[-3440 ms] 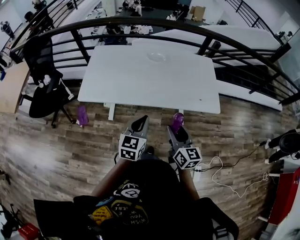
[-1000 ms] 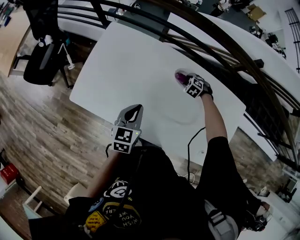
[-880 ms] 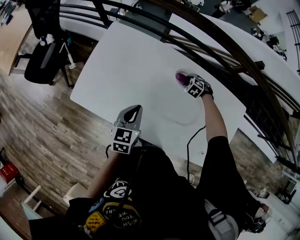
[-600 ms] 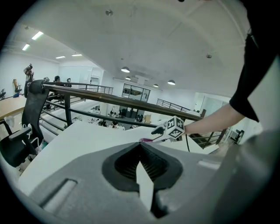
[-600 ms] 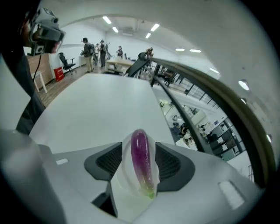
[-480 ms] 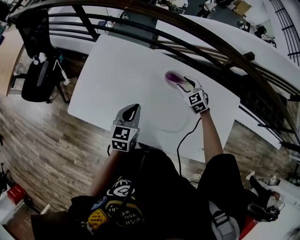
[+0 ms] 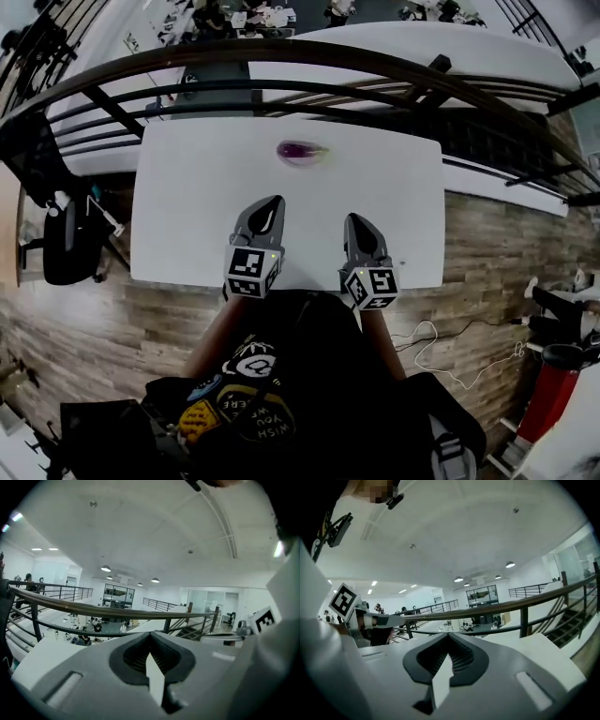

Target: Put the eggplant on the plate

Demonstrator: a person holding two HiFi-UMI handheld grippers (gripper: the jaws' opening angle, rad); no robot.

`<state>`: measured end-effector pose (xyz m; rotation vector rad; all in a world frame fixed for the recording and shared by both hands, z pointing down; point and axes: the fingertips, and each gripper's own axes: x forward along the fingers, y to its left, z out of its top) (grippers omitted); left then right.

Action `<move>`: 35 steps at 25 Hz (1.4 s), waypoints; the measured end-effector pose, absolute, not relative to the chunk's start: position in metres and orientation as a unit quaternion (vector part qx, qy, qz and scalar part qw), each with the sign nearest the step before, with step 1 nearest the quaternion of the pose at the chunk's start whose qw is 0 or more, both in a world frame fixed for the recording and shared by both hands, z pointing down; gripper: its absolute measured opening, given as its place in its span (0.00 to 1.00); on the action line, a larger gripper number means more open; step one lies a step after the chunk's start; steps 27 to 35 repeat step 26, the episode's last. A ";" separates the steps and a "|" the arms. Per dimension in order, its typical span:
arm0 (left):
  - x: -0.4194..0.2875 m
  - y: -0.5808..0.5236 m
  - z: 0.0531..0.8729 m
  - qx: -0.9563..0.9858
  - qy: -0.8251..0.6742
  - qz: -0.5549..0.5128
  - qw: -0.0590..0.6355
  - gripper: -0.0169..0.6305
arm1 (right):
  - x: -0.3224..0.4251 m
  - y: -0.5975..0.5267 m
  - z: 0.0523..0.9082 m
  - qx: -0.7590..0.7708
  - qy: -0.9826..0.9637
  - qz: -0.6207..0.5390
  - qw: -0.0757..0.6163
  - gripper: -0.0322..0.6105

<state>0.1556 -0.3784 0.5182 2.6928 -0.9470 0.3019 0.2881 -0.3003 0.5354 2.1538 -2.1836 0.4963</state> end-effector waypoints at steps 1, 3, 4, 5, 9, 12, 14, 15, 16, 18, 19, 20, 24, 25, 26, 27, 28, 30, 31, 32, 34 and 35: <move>0.163 -0.374 0.518 0.932 -0.319 0.106 0.133 0.03 | 0.289 -0.293 0.540 0.699 -0.695 0.169 0.019 0.05; 0.174 -0.365 0.515 0.936 -0.308 0.109 0.127 0.03 | 0.293 -0.284 0.543 0.705 -0.687 0.177 0.018 0.05; 0.177 -0.361 0.513 0.938 -0.306 0.110 0.124 0.03 | 0.295 -0.282 0.540 0.706 -0.686 0.176 0.016 0.05; 0.178 -0.358 0.511 0.938 -0.305 0.111 0.122 0.03 | 0.298 -0.281 0.536 0.707 -0.686 0.173 0.012 0.05; 0.179 -0.354 0.505 0.938 -0.309 0.108 0.115 0.03 | 0.307 -0.284 0.517 0.706 -0.692 0.152 0.005 0.05; 0.169 -0.355 0.506 0.934 -0.319 0.113 0.113 0.03 | 0.300 -0.286 0.512 0.698 -0.700 0.148 0.006 0.05; 0.163 -0.356 0.507 0.930 -0.331 0.114 0.111 0.03 | 0.294 -0.288 0.512 0.691 -0.707 0.151 0.006 0.05; 0.161 -0.356 0.506 0.929 -0.335 0.111 0.111 0.03 | 0.292 -0.289 0.513 0.687 -0.710 0.154 0.006 0.05; 0.160 -0.357 0.504 0.929 -0.337 0.107 0.111 0.03 | 0.290 -0.290 0.514 0.684 -0.713 0.156 0.007 0.05; 0.159 -0.358 0.501 0.929 -0.339 0.099 0.112 0.03 | 0.287 -0.292 0.516 0.679 -0.717 0.157 0.009 0.05; 0.158 -0.358 0.500 0.928 -0.340 0.099 0.113 0.03 | 0.286 -0.293 0.516 0.677 -0.719 0.157 0.010 0.05; 0.158 -0.359 0.500 0.927 -0.342 0.100 0.114 0.03 | 0.285 -0.295 0.515 0.676 -0.720 0.156 0.011 0.05; 0.155 -0.362 0.500 0.927 -0.342 0.104 0.116 0.03 | 0.281 -0.302 0.512 0.673 -0.724 0.152 0.012 0.05; 0.154 -0.364 0.500 0.927 -0.342 0.105 0.116 0.03 | 0.279 -0.304 0.512 0.672 -0.724 0.151 0.012 0.05; 0.152 -0.365 0.501 0.927 -0.341 0.105 0.115 0.03 | 0.277 -0.306 0.512 0.672 -0.725 0.151 0.012 0.05; 0.152 -0.365 0.501 0.927 -0.341 0.105 0.115 0.03 | 0.277 -0.306 0.512 0.672 -0.725 0.151 0.012 0.05; 0.152 -0.365 0.501 0.927 -0.341 0.105 0.115 0.03 | 0.277 -0.306 0.512 0.672 -0.725 0.151 0.012 0.05; 0.152 -0.365 0.501 0.927 -0.341 0.105 0.115 0.03 | 0.277 -0.306 0.512 0.672 -0.725 0.151 0.012 0.05; 0.152 -0.365 0.501 0.927 -0.341 0.105 0.115 0.03 | 0.277 -0.306 0.512 0.672 -0.725 0.151 0.012 0.05; 0.152 -0.365 0.501 0.927 -0.341 0.105 0.115 0.03 | 0.277 -0.306 0.512 0.672 -0.725 0.151 0.012 0.05; 0.152 -0.365 0.501 0.927 -0.341 0.105 0.115 0.03 | 0.277 -0.306 0.512 0.672 -0.725 0.151 0.012 0.05; 0.152 -0.365 0.501 0.927 -0.341 0.105 0.115 0.03 | 0.277 -0.306 0.512 0.672 -0.725 0.151 0.012 0.05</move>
